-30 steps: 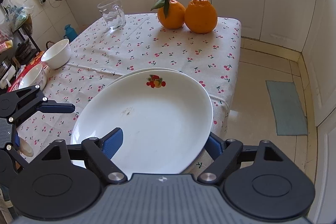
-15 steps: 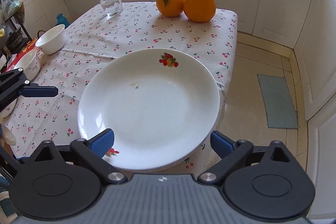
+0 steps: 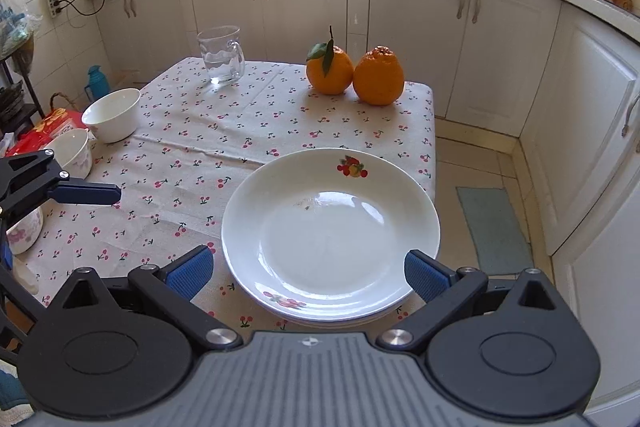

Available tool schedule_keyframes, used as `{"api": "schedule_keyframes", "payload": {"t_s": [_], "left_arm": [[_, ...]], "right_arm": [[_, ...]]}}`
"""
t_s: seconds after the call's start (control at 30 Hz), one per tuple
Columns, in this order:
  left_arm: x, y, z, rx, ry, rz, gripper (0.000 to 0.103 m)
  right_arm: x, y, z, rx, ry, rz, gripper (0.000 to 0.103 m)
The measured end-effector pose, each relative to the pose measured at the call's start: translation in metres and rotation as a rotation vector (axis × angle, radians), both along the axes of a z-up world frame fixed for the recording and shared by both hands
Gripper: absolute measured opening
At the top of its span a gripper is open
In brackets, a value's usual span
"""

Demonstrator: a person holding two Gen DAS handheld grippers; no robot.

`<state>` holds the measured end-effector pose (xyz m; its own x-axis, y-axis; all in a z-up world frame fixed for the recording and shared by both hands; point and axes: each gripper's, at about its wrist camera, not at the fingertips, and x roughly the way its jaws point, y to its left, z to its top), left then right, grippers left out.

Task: Organize plates and bowls
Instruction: 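Move the right gripper to the rim of the large white bowl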

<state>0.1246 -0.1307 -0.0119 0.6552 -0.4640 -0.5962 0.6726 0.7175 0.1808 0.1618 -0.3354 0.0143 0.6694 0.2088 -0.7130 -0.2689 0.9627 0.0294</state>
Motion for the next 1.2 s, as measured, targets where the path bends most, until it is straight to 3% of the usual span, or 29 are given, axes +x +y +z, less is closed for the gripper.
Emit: {"api": "schedule_keyframes", "payload": {"t_s": [0.13, 0.3, 0.8, 1.03, 1.2], "left_arm": [[-0.011, 0.022, 0.003, 0.002, -0.012, 0.031, 0.089], [-0.029, 0.055, 0.004, 0.019, -0.043, 0.081, 0.089], [-0.071, 0.161, -0.003, -0.023, -0.032, 0.276, 0.093], [-0.086, 0.202, -0.01, 0.001, -0.057, 0.339, 0.093], [-0.083, 0.223, -0.026, -0.008, -0.023, 0.399, 0.093]], "right_arm": [[-0.012, 0.028, -0.001, -0.075, -0.032, -0.017, 0.103], [-0.027, 0.06, -0.01, -0.079, -0.034, -0.02, 0.103], [-0.071, 0.179, -0.019, -0.185, -0.061, 0.217, 0.103], [-0.07, 0.224, -0.008, -0.13, -0.091, 0.301, 0.103], [-0.063, 0.249, -0.004, -0.097, -0.092, 0.35, 0.103]]}}
